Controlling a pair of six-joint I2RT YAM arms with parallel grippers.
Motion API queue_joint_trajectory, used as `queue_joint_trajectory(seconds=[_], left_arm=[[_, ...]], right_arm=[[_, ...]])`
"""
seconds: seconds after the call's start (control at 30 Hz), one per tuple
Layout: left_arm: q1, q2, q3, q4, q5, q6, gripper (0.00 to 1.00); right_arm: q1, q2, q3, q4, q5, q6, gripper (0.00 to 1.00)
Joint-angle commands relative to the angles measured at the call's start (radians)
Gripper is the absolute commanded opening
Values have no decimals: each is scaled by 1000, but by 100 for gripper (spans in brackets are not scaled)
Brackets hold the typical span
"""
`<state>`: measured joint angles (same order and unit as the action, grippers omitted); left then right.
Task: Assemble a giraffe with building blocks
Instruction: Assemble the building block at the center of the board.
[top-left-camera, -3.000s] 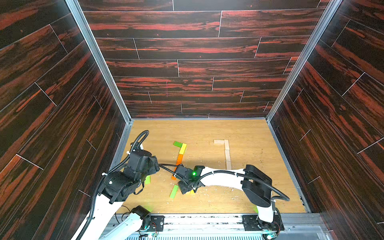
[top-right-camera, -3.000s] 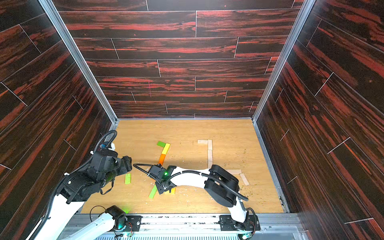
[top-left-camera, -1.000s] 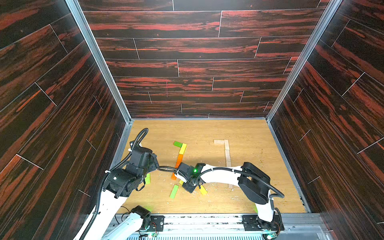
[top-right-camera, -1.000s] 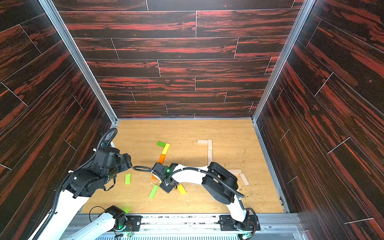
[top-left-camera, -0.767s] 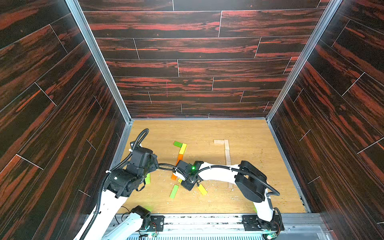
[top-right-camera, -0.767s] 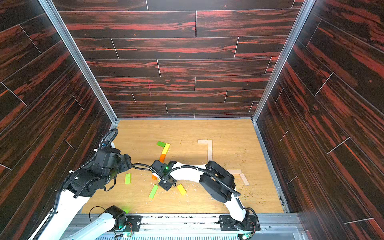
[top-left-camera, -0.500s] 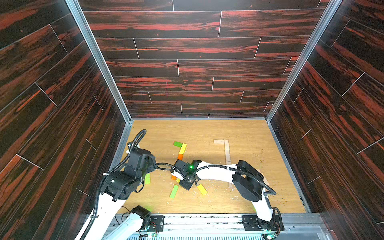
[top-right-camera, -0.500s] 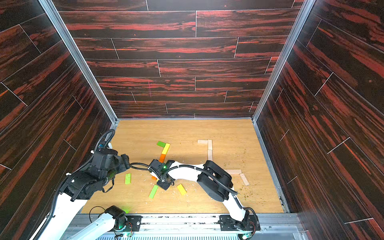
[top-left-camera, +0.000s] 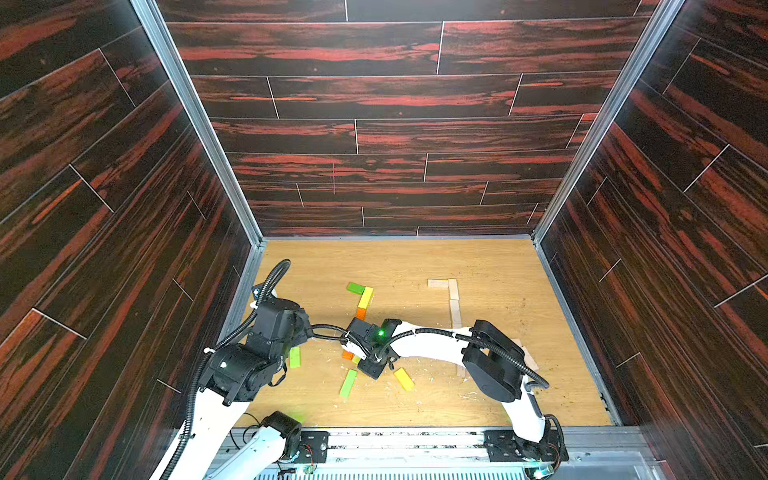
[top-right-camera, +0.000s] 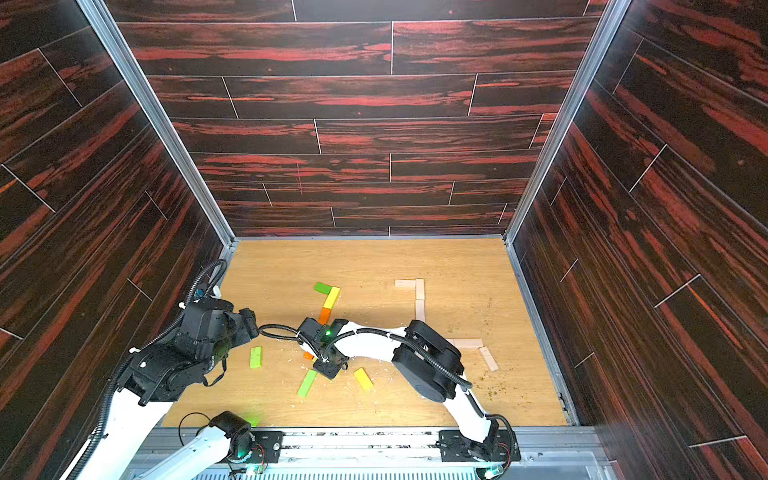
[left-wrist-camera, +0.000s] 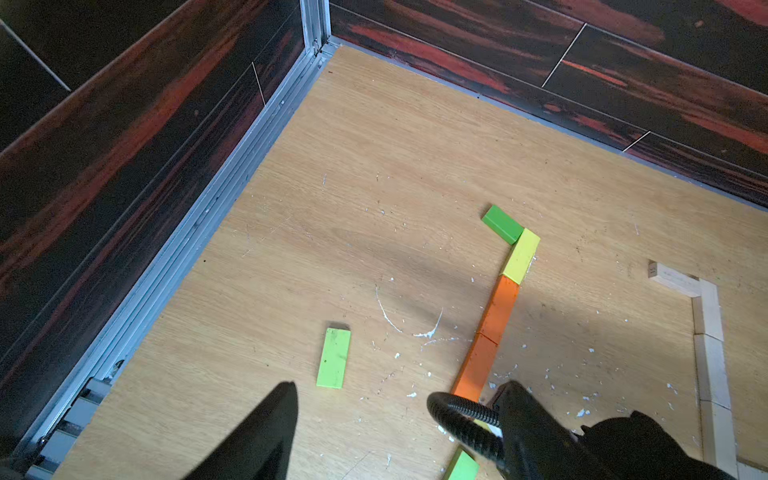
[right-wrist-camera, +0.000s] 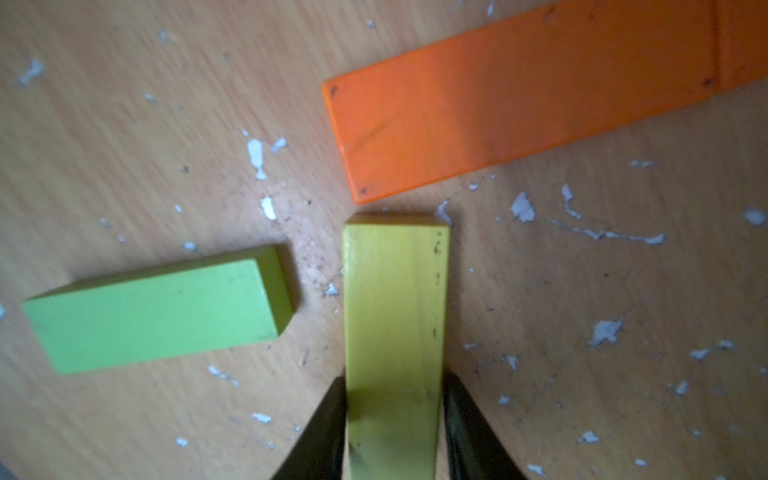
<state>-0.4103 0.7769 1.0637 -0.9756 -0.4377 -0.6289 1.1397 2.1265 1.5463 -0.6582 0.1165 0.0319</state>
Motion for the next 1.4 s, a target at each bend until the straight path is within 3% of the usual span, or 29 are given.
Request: queue_joint_trajectory(seconds=[0.0, 0.47, 1.37], left_arm=[[5, -4, 1, -21, -21, -2, 80], [7, 0, 2, -21, -21, 1, 80], [10, 15, 7, -17, -22, 11, 80]], right_arm=[[-6, 56, 18, -33, 3, -21, 43], [-9, 63, 29, -50, -6, -65, 28], [-29, 88, 64, -61, 3, -127, 29]])
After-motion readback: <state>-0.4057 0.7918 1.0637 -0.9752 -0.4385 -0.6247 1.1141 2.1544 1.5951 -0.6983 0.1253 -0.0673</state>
